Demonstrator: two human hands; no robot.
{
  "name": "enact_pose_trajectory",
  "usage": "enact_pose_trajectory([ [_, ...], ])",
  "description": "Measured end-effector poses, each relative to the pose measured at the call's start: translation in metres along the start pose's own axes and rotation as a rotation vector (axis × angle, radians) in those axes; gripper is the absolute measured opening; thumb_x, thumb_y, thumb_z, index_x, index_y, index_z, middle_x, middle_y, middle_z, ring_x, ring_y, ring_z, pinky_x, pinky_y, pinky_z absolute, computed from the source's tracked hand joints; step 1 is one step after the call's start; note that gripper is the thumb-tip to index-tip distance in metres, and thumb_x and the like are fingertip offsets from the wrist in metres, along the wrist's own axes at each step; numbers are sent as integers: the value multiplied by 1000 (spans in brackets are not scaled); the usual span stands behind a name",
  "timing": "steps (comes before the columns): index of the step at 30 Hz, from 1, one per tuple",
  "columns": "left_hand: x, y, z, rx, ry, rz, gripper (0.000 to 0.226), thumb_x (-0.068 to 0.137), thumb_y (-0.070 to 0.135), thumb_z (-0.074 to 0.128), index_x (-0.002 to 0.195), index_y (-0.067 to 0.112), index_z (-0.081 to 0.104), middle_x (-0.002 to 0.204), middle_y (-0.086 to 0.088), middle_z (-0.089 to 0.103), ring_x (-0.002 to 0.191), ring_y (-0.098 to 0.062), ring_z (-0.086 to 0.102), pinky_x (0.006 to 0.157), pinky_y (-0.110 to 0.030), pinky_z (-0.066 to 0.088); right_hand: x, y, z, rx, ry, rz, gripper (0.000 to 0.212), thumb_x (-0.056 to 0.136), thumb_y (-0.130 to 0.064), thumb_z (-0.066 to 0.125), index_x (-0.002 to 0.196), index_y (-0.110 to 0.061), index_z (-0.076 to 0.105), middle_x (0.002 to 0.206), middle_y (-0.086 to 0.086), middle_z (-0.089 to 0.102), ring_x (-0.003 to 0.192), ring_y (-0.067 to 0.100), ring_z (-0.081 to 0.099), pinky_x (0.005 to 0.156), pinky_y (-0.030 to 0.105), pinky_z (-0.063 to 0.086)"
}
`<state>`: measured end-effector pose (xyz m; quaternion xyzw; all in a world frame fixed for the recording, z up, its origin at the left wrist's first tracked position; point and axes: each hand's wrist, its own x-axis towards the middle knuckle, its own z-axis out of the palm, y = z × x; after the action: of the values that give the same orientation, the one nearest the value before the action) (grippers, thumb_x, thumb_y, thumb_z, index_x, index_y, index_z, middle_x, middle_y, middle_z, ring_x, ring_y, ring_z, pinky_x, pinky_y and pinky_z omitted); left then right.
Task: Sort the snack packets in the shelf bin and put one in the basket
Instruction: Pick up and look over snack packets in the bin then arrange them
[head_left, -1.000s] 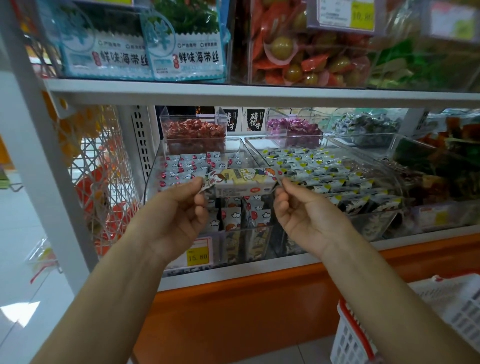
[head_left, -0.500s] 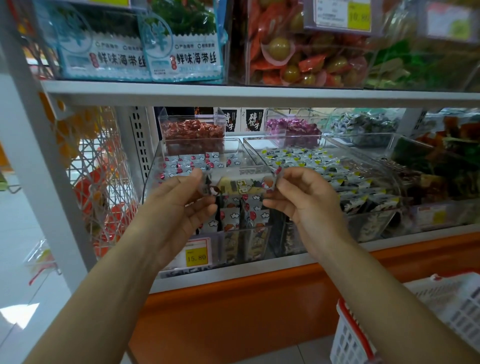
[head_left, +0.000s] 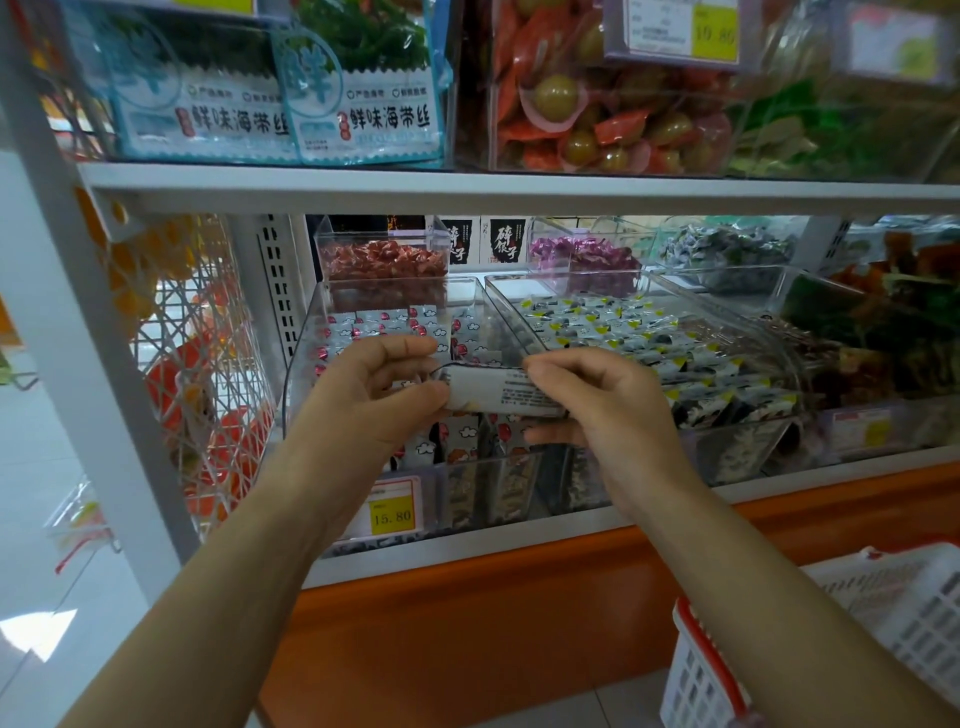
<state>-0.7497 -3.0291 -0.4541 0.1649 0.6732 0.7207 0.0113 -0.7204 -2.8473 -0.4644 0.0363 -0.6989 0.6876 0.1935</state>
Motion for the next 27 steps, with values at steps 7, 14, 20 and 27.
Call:
enact_pose_trajectory([
  [7,-6,6,9,225,-47,1,22,84,11,62,102,24,63,102,0,63,88,-12,64,67,-14,53,-1,1,0,-255,70,-167,19,90,-15,61,75,-6,68,73,8,66,60,12,66,50,31,58],
  [14,-5,9,7,250,44,-36,17,84,17,65,69,15,72,67,-2,70,57,-12,65,47,-17,52,-4,1,2,-298,-29,-200,15,90,-14,61,76,-16,68,75,3,68,57,10,66,52,23,55],
  [20,-5,9,4,301,56,24,20,83,17,63,65,15,70,62,6,70,52,-9,65,45,-12,48,-4,2,4,-264,-28,-188,14,89,-14,62,78,-12,70,72,1,68,55,11,66,47,18,52],
  [27,-5,3,3,457,-28,86,12,84,25,64,95,27,66,85,5,65,67,0,63,52,-8,47,0,7,4,-219,20,-138,22,92,-17,58,78,-4,70,75,16,66,63,17,68,55,32,59],
])
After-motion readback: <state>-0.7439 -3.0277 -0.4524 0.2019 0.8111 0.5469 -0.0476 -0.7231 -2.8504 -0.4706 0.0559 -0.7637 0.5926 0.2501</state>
